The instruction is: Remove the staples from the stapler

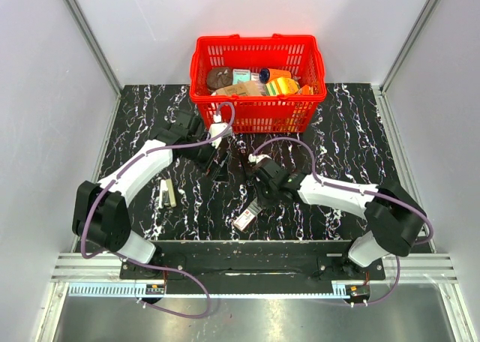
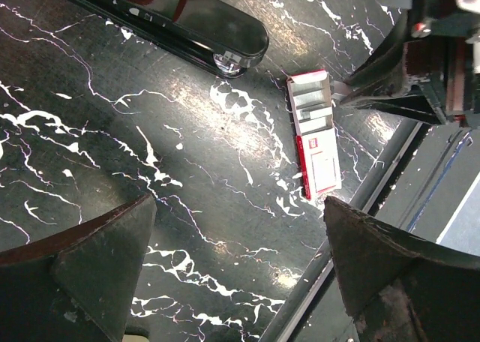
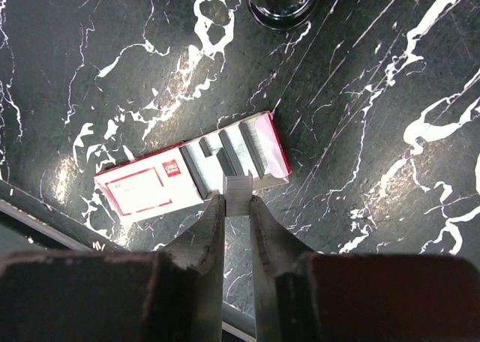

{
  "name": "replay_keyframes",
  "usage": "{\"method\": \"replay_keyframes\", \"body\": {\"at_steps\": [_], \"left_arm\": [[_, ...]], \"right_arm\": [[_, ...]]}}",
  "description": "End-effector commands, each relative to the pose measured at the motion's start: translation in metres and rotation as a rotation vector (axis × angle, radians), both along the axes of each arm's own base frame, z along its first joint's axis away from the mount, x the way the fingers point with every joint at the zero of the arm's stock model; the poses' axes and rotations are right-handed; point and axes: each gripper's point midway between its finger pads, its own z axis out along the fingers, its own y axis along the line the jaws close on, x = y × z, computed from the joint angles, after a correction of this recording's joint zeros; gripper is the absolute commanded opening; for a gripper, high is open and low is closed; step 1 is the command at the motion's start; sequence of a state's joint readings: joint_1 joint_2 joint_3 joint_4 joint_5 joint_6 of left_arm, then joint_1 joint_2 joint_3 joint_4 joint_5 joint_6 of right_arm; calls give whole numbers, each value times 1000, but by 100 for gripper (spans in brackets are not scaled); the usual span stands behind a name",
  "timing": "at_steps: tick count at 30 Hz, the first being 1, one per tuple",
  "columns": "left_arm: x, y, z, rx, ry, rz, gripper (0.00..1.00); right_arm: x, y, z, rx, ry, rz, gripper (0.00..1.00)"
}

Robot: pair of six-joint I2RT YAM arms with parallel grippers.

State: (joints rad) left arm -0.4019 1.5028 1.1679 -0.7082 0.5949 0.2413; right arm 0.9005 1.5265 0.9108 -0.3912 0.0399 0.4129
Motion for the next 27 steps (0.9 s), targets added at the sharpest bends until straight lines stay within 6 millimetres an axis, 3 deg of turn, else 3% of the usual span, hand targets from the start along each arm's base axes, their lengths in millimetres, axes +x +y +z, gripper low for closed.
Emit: {"method": "replay_keyframes", "body": {"at_steps": [1, 10, 18, 27], "left_arm": [[-2, -3, 1, 0, -18, -30, 99], [-5, -4, 5, -3, -15, -34, 99], [-5, -9, 24, 6, -43, -27, 99], [-6, -10, 20, 15, -40, -32, 99]], "right_arm": [[13, 13, 12, 15, -43, 36, 14], [10, 13, 1, -13, -14, 60, 15], [7, 7, -2, -32, -3, 57, 15], [2, 4, -9, -54, 18, 69, 17]]}}
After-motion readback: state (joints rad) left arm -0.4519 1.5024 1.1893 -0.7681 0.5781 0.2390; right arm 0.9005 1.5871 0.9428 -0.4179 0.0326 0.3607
